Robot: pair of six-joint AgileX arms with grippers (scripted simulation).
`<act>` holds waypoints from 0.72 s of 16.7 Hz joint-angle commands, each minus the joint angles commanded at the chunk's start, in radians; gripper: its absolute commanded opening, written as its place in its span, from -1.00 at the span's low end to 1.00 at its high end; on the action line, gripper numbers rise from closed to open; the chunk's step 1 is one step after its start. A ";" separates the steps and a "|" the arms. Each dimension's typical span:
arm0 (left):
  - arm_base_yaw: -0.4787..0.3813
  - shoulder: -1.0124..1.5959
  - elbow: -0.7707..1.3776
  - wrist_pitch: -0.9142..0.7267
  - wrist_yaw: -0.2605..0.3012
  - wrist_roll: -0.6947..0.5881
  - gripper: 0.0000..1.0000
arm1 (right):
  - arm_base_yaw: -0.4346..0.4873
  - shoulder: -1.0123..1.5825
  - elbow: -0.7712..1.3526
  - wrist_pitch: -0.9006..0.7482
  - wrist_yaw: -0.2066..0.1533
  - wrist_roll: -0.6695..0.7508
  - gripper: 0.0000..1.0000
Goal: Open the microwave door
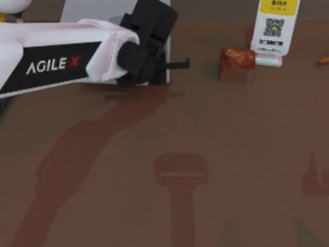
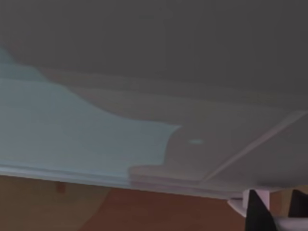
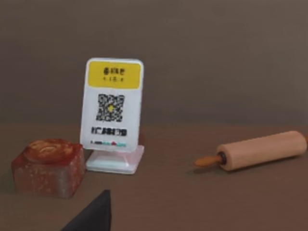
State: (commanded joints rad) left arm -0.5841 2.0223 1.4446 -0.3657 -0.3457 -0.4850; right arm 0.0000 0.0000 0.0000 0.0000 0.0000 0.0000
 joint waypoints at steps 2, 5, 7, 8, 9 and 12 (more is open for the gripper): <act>0.005 -0.016 -0.022 0.011 0.009 0.018 -1.00 | 0.000 0.000 0.000 0.000 0.000 0.000 1.00; 0.012 -0.049 -0.057 0.040 0.029 0.053 -1.00 | 0.000 0.000 0.000 0.000 0.000 0.000 1.00; 0.014 -0.052 -0.069 0.043 0.034 0.062 -1.00 | 0.000 0.000 0.000 0.000 0.000 0.000 1.00; 0.014 -0.052 -0.069 0.043 0.034 0.062 -1.00 | 0.000 0.000 0.000 0.000 0.000 0.000 1.00; 0.014 -0.052 -0.069 0.043 0.034 0.062 -1.00 | 0.000 0.000 0.000 0.000 0.000 0.000 1.00; 0.014 -0.052 -0.069 0.043 0.034 0.062 -1.00 | 0.000 0.000 0.000 0.000 0.000 0.000 1.00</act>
State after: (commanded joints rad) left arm -0.5702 1.9698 1.3759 -0.3226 -0.3121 -0.4226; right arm 0.0000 0.0000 0.0000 0.0000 0.0000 0.0000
